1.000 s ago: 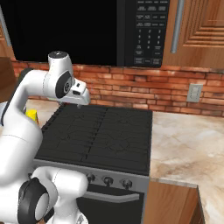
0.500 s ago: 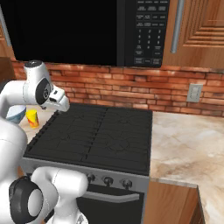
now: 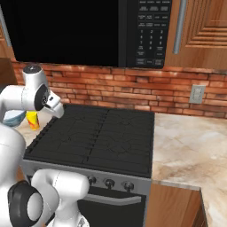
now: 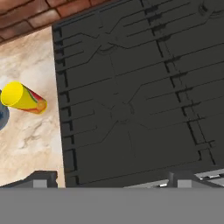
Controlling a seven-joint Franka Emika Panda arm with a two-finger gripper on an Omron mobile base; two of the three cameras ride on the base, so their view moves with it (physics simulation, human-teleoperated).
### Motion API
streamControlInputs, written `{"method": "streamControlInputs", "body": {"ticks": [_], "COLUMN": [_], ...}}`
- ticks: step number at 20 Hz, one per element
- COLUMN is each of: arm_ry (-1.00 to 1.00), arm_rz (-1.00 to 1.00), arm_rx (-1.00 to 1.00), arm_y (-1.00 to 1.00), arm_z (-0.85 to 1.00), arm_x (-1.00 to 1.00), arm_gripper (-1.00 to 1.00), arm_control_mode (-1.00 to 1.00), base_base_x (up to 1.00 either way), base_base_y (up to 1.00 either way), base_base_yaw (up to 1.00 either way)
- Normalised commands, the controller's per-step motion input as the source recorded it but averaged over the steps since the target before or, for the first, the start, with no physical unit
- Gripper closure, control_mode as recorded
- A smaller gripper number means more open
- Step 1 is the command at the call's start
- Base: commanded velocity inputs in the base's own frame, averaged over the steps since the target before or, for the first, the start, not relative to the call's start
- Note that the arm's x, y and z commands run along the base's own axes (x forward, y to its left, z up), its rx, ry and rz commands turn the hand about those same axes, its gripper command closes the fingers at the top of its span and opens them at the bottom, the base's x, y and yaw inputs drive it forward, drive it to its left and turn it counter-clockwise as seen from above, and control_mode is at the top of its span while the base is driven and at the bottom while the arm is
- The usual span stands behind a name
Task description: Pick the cup and bowl from the counter and place them on the counter next to the sink.
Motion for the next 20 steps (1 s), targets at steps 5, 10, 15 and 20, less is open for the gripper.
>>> {"method": "streamControlInputs", "body": {"ticks": [5,10,15,20], "arm_ry": [0.01,0.06,0.03,0.00], "arm_rz": [0.01,0.05,0.07,0.09], "arm_rx": [0.15,0.02,-0.02,-0.02], "arm_y": [0.34,0.17,0.27,0.36], "arm_z": [-0.14,-0.02,0.00,0.00], "arm_x": [0.00,0.08,0.20,0.11], "arm_gripper": [-1.00,-1.00,-1.00,-1.00], "arm_control_mode": [-1.00,-1.00,-1.00,-1.00], "base_base_x": [0.00,0.00,0.00,0.00], "base_base_y": [0.00,0.00,0.00,0.00], "base_base_yaw": [0.00,0.00,0.00,0.00]}}
